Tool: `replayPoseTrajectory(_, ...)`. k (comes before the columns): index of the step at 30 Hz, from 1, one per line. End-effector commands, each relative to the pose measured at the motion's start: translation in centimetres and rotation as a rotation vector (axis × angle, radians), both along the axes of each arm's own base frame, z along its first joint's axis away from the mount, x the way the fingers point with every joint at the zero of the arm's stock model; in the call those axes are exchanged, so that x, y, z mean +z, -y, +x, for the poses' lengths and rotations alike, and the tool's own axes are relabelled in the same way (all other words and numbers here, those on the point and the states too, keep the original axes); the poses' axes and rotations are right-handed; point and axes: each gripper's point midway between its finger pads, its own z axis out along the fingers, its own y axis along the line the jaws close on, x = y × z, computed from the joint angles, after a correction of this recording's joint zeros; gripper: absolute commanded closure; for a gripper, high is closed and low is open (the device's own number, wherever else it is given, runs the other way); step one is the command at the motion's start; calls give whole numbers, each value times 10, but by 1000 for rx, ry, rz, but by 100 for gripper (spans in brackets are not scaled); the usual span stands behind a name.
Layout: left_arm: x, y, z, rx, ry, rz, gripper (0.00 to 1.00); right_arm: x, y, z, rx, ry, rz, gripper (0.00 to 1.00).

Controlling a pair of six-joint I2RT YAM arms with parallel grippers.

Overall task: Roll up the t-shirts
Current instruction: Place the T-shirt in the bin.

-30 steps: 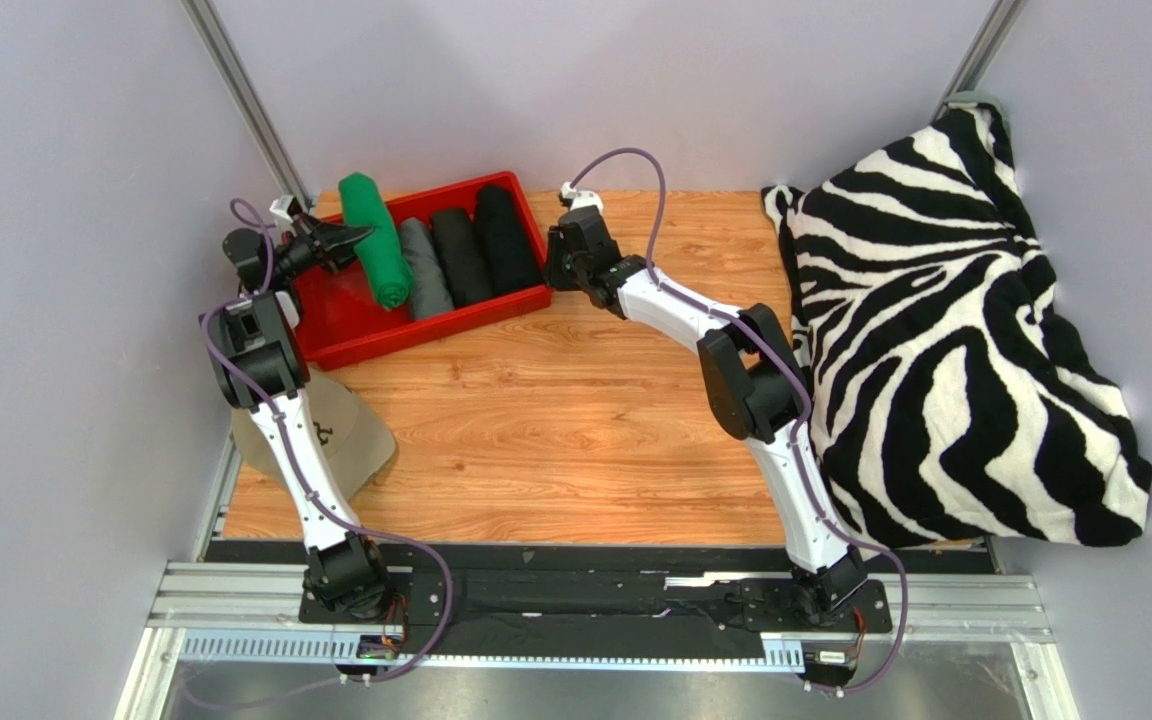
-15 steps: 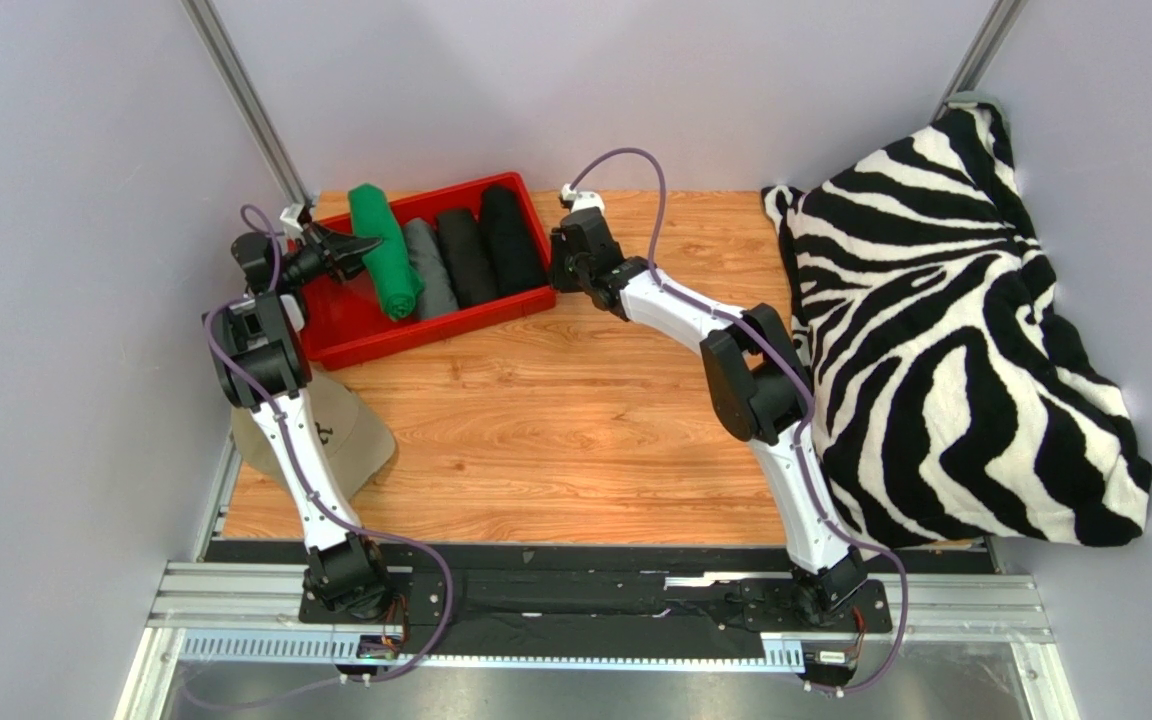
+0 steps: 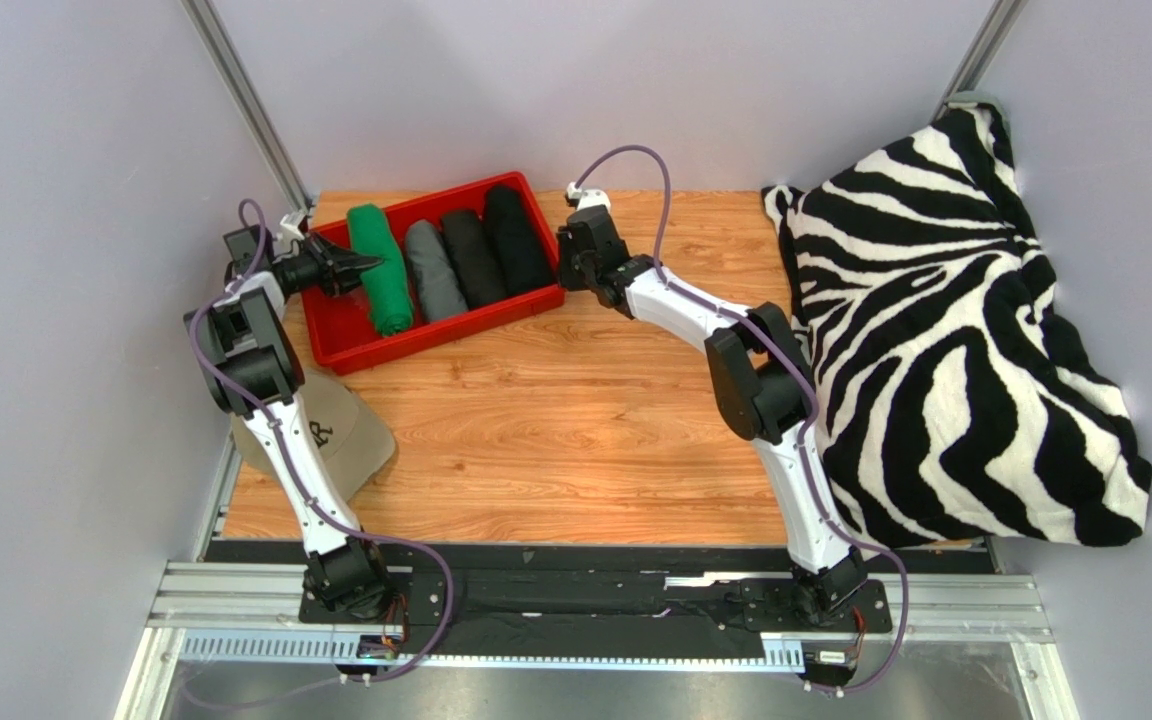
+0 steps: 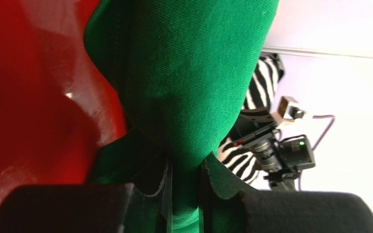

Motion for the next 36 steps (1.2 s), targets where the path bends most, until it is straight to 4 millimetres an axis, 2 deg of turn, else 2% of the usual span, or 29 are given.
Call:
replayPoseTrajectory(1,4,-13,-21,17,-69,124,100,-8,55,9,-125,-30,-111,99)
replayPoseTrajectory(7,-16,-25,-35,40,-173,260,100,-10,60,10,-137,-34,-113,99)
replayPoseTrajectory(9,-17,-30,-37,53,-187,292,100,-12,63,11,-143,-40,-110,99)
replayPoseTrajectory(15,-27,-57,-50,124,-296,458,100,-15,69,11,-155,-49,-108,99)
replayPoseTrajectory(21,-27,-77,-58,184,-360,591,100,-13,70,13,-162,-46,-105,99)
replayPoseTrajectory(28,-14,-89,-59,224,-357,669,100,-19,73,14,-187,-67,-107,100)
replayPoseTrajectory(36,-12,-104,-64,279,-395,751,100,-21,81,14,-240,-74,-114,100)
